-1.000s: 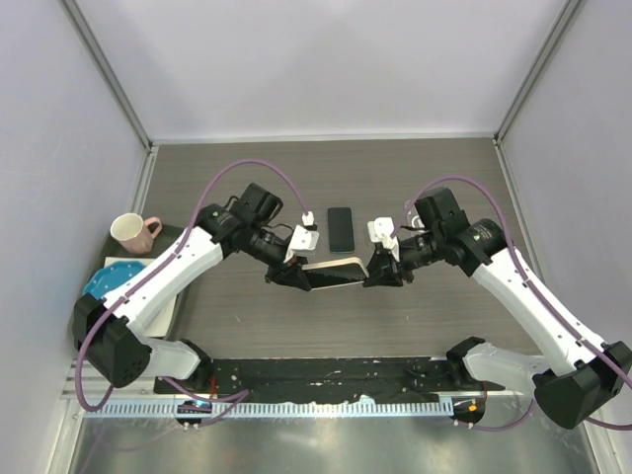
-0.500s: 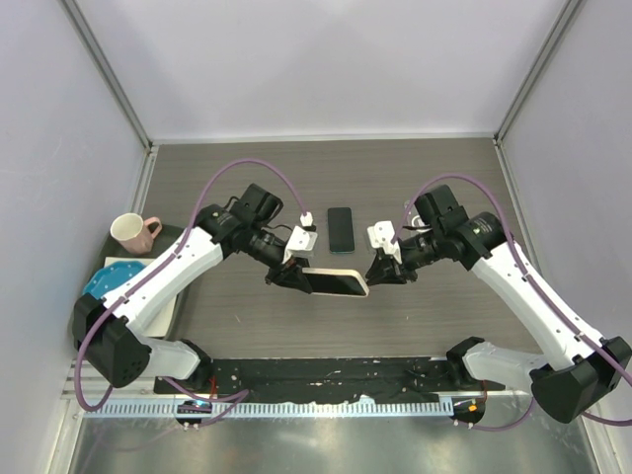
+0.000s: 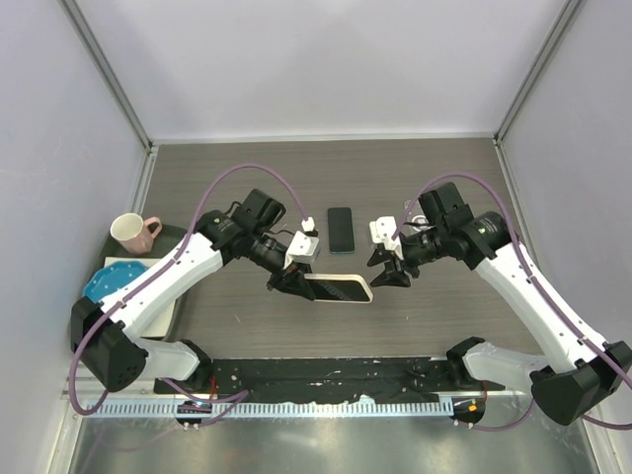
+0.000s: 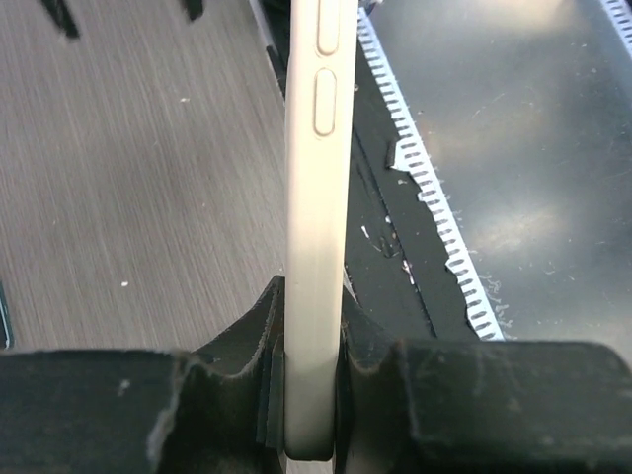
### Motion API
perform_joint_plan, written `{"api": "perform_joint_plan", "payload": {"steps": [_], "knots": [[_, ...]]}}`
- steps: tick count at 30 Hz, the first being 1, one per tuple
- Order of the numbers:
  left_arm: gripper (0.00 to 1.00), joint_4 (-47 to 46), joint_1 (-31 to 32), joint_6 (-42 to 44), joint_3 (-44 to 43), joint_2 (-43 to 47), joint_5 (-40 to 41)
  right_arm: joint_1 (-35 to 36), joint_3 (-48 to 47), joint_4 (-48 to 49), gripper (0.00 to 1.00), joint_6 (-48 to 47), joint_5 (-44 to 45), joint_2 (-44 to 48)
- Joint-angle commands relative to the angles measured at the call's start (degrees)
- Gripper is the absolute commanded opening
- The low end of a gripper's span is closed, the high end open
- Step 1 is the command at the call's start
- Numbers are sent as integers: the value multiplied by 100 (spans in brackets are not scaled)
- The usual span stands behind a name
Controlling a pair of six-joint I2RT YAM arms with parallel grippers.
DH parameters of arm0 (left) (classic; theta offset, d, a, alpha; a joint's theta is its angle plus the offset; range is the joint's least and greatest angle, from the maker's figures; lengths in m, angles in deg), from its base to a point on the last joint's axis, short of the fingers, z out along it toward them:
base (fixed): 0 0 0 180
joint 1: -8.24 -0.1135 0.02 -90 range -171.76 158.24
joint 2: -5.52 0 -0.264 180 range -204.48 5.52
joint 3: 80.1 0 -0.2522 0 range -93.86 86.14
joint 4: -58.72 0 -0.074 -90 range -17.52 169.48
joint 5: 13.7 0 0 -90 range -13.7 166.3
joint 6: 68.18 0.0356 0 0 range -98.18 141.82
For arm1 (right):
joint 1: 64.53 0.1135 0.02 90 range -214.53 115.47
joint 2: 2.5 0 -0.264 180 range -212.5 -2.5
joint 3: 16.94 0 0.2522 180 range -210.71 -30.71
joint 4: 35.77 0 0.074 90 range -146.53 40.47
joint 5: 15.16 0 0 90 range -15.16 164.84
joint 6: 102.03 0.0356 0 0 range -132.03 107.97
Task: Take the phone out of the phone case
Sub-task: Remove the phone case from the phone.
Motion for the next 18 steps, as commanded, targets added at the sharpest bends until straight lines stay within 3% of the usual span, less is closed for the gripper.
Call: {"api": "perform_joint_plan", "payload": {"steps": [1, 11, 18], "knots": [[0, -553, -9, -388, 44, 144, 392, -6, -266, -320, 51, -196, -35, 358], [0, -904, -9, -748, 123, 56, 728, -6, -178, -610, 54, -249, -52, 200], [0, -957, -9, -854, 105, -32, 755, 99, 77, 222, 55, 383, 35, 121]]}}
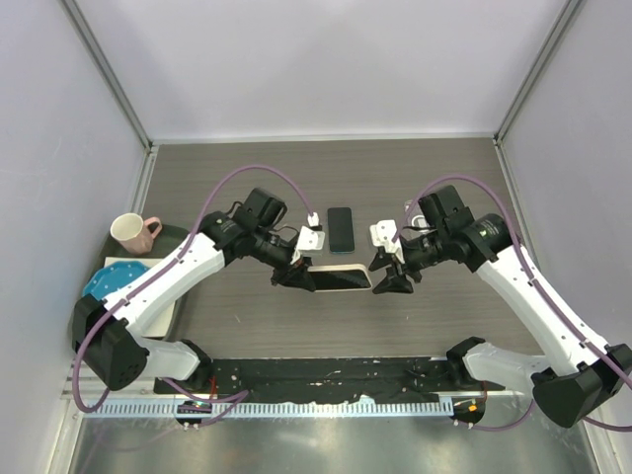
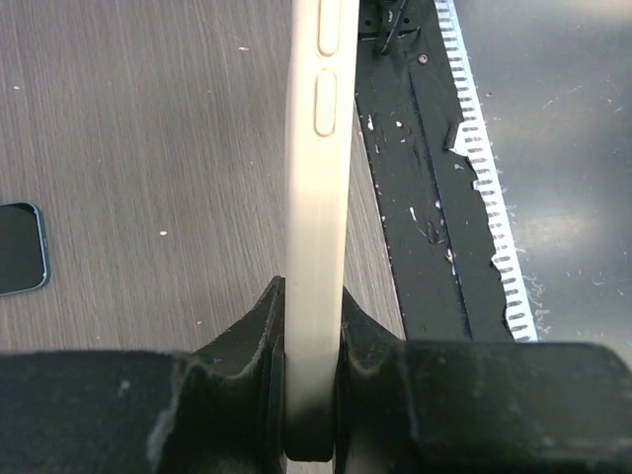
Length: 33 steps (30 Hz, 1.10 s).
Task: Take the phone out of the phone case
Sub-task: Remove the phone case from the phone.
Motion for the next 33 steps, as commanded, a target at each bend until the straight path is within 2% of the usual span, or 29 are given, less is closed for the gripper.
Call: {"api": "perform_joint_plan", "payload": {"steps": [1, 6, 9, 18, 26, 33], "knots": [[0, -367, -7, -152, -63, 7, -211, 99, 110, 696, 55, 489, 46, -23], [0, -402, -7, -161, -37, 42, -185, 170, 49, 759, 48, 569, 82, -103], [0, -411, -7, -161, -10, 60, -194, 187, 13, 505, 41, 244, 81, -146], [0, -315, -7, -91, -37, 25, -273, 187, -285, -471, 42, -503, 38, -287], [0, -341, -7, -126, -45, 7, -203, 196, -154, 169, 46, 93, -129, -173], [0, -402, -7, -161, -19, 25, -176, 187, -136, 302, 41, 217, 2, -217]]}}
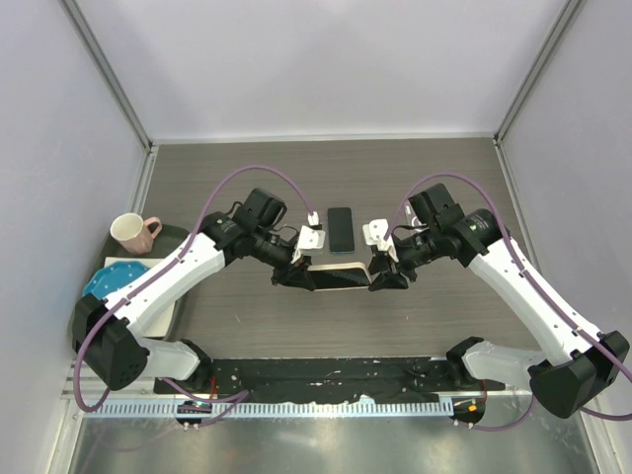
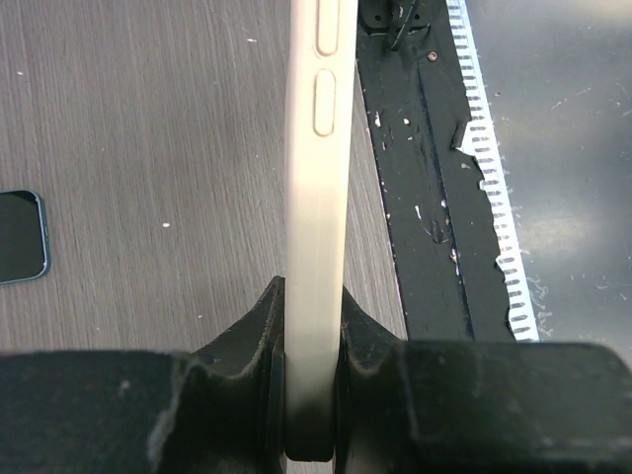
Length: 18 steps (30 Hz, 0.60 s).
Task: Take the phone out of the phone case
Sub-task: Remove the phone case from the phone.
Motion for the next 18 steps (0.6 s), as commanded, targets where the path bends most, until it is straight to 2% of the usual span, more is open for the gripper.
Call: {"api": "perform_joint_plan", "payload": {"steps": [1, 5, 12, 18], "knots": [[0, -282, 0, -21, -76, 60, -283, 28, -97, 210, 40, 95, -50, 78], [0, -282, -9, -21, -58, 95, -292, 28, -114, -35, 32, -151, -32, 52], [0, -124, 0, 128, -111, 51, -467, 36, -325, -712, 25, -958, -146, -80], [0, -36, -9, 172, -173, -28, -521, 80, -387, -564, 21, -715, -252, -115]]}}
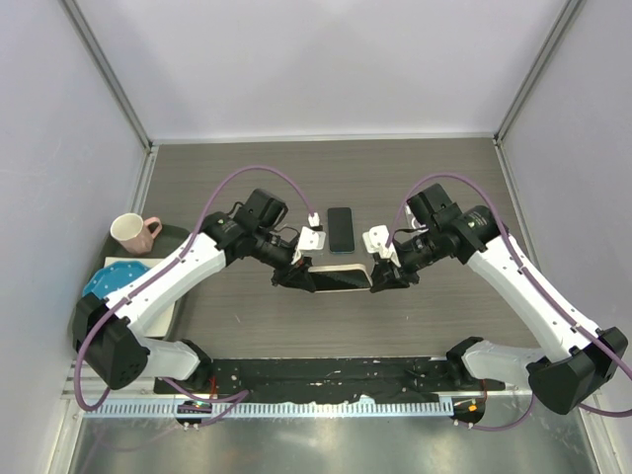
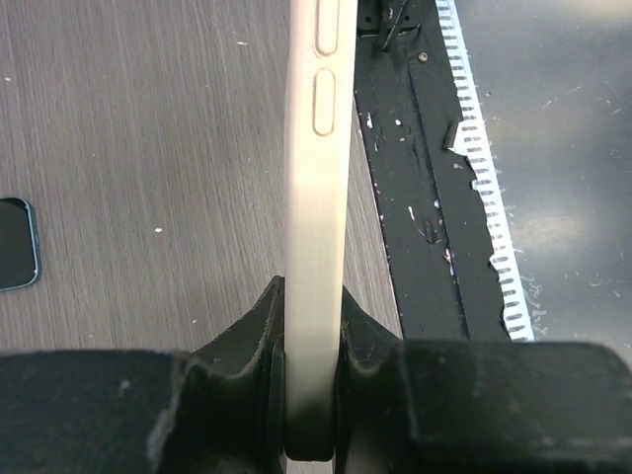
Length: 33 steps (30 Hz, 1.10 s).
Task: Take the phone out of the phone case
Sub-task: Remove the phone case from the phone.
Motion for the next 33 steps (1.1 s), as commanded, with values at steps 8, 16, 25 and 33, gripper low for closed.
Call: {"api": "perform_joint_plan", "payload": {"steps": [8, 16, 25, 33], "knots": [[0, -18, 6, 174, -181, -20, -501, 59, -12, 709, 5, 473, -426, 146], [0, 684, 6, 1182, -190, 77, -1291, 50, 208, 842, 1, 165, -988, 163], [0, 2538, 15, 3380, -410, 112, -2232, 59, 199, 552, 1, -598, -1533, -38], [0, 1768, 59, 2368, -314, 340, -1978, 50, -2, 570, 1, -371, -1358, -215]]}}
